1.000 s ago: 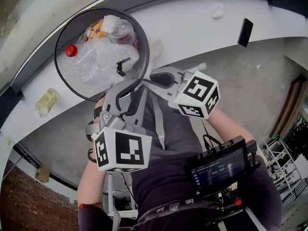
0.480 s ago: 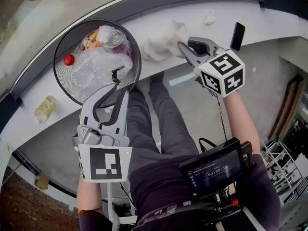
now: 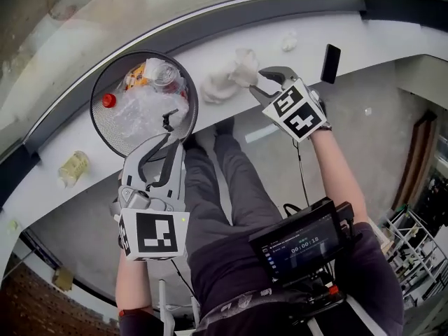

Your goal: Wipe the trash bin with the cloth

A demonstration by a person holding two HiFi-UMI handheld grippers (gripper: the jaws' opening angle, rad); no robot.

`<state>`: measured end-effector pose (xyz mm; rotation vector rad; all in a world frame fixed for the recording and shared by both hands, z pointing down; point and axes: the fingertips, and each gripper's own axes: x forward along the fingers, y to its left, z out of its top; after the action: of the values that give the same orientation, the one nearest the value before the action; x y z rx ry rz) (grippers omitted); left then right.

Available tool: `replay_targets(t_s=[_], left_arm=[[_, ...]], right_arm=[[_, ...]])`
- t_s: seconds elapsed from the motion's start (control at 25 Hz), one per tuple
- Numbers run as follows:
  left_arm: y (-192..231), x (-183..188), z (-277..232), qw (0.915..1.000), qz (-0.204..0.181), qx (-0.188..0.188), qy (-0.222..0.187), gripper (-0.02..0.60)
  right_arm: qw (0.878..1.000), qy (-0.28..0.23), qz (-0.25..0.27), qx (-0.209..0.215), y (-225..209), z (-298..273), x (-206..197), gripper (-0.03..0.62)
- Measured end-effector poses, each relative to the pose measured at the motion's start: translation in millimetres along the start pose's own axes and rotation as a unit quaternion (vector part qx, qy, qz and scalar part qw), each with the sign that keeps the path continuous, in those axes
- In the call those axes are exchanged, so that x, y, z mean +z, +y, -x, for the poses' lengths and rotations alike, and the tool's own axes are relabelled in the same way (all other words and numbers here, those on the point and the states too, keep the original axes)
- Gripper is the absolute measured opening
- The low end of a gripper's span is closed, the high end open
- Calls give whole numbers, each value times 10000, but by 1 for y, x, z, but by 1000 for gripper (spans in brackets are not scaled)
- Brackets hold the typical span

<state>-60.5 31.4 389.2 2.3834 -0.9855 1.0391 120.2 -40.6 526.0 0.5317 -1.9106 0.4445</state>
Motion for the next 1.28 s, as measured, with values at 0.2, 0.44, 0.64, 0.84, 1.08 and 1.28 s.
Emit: replay_targets(t_s=[0.2,0.44,0.64,0.84,1.08,1.28], left_arm=[[26,27,34,9990,-294,331,-51,57],[36,90,84,9956,-526,555,-549,57],[32,134,121,9901,-801,605,-986,57],[24,163,173,9847,-799,650,-1402,52],[7,190,213,9756,-563,434,-2076,-3],[11,181,211,9710,-482,385,-2309,-3]], right_arm=[[9952,168,501,-828,-39,52,14,136],[9905,-1181,211,-667,-24,162,108,135],[9721,-2256,308,-570,24,239,174,135],[9505,-3088,180,-296,72,301,208,135],[9304,-3648,365,-42,111,350,224,0],[9126,-4081,201,134,120,351,223,0]])
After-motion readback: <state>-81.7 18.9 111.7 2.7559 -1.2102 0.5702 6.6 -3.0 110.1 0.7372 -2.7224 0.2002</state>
